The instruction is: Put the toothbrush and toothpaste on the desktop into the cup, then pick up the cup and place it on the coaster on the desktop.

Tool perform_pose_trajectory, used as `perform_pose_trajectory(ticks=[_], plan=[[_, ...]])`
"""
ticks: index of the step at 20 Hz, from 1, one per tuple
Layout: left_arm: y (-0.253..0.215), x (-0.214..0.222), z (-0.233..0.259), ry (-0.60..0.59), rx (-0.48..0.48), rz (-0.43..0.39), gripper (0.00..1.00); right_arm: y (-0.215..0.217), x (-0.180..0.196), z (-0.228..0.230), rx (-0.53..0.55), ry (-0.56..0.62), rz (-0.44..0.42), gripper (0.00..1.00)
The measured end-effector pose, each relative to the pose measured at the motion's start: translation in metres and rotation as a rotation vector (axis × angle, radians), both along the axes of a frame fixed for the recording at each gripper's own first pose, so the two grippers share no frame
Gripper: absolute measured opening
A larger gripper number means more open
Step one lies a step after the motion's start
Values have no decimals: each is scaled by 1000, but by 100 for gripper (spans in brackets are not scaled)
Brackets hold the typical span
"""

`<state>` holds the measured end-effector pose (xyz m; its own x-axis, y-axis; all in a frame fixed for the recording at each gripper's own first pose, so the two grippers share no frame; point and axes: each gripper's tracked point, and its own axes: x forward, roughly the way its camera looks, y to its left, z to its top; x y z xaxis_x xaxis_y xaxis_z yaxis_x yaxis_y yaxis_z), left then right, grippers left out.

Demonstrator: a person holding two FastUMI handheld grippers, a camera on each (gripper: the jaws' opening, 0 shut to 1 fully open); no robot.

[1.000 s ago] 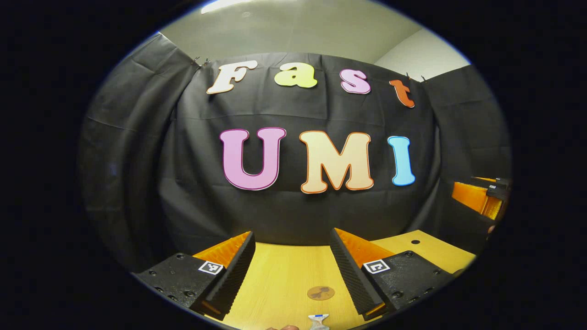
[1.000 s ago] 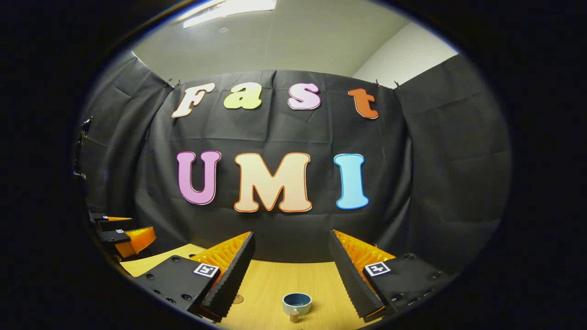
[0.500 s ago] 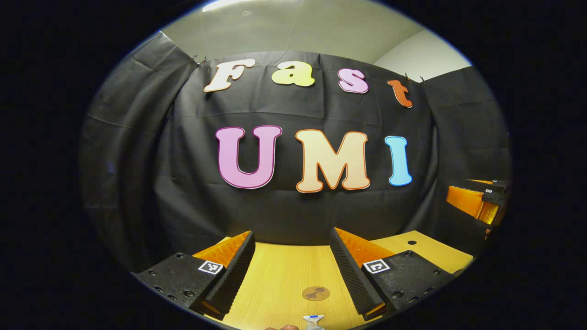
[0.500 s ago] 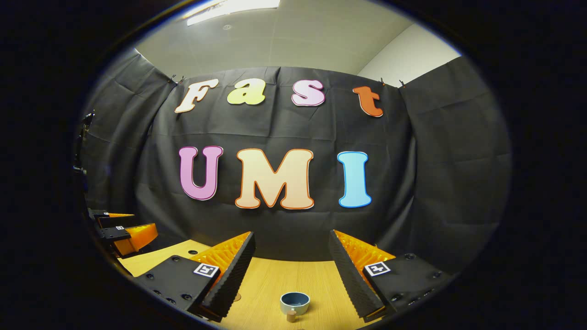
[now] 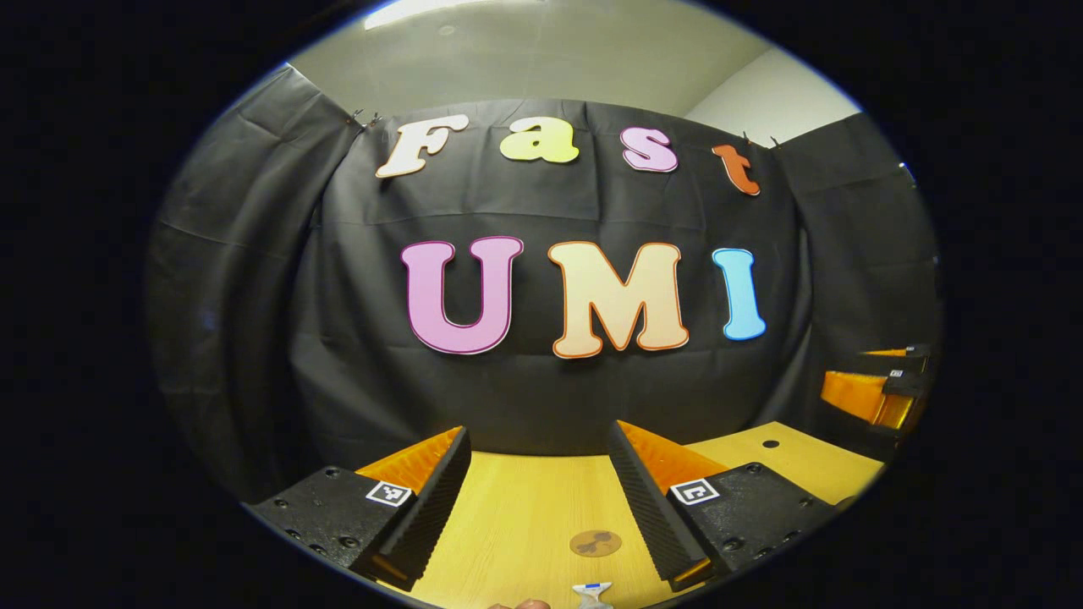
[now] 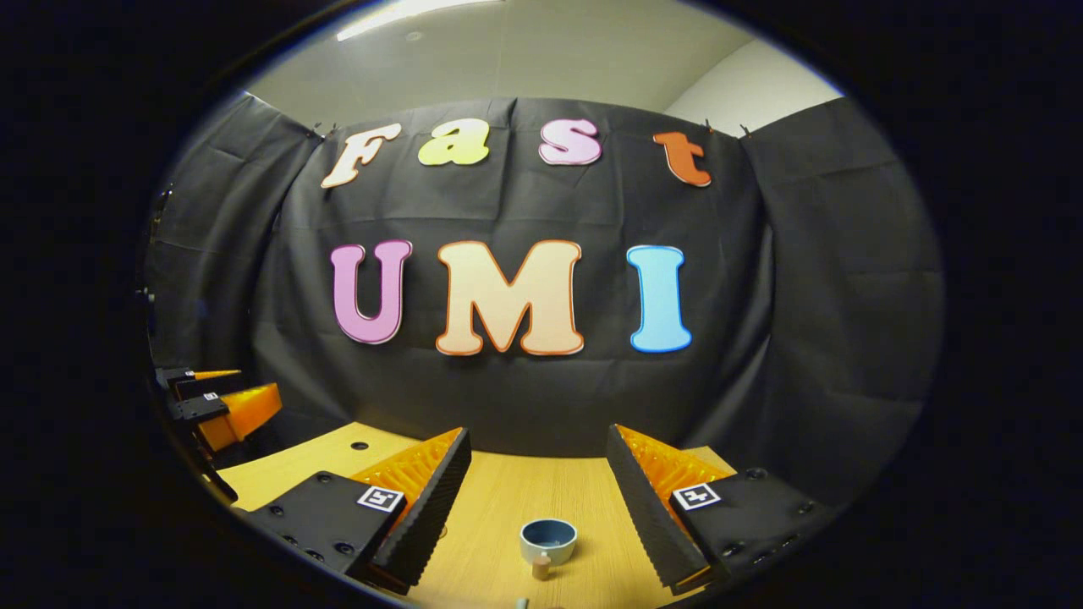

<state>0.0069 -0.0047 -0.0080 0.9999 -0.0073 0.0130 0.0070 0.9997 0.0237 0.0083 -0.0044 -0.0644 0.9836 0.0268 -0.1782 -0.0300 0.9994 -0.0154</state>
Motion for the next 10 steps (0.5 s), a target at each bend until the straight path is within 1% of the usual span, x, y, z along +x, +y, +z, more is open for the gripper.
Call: perform_pose_trajectory(ticks=[4,10], plan=[[0,-3,-6,18,-7,3,94,-1,-5,-43,-25,134,15,99],[10,-5,-10,24,-6,31,94,1,-10,-92,-88,252,31,100]])
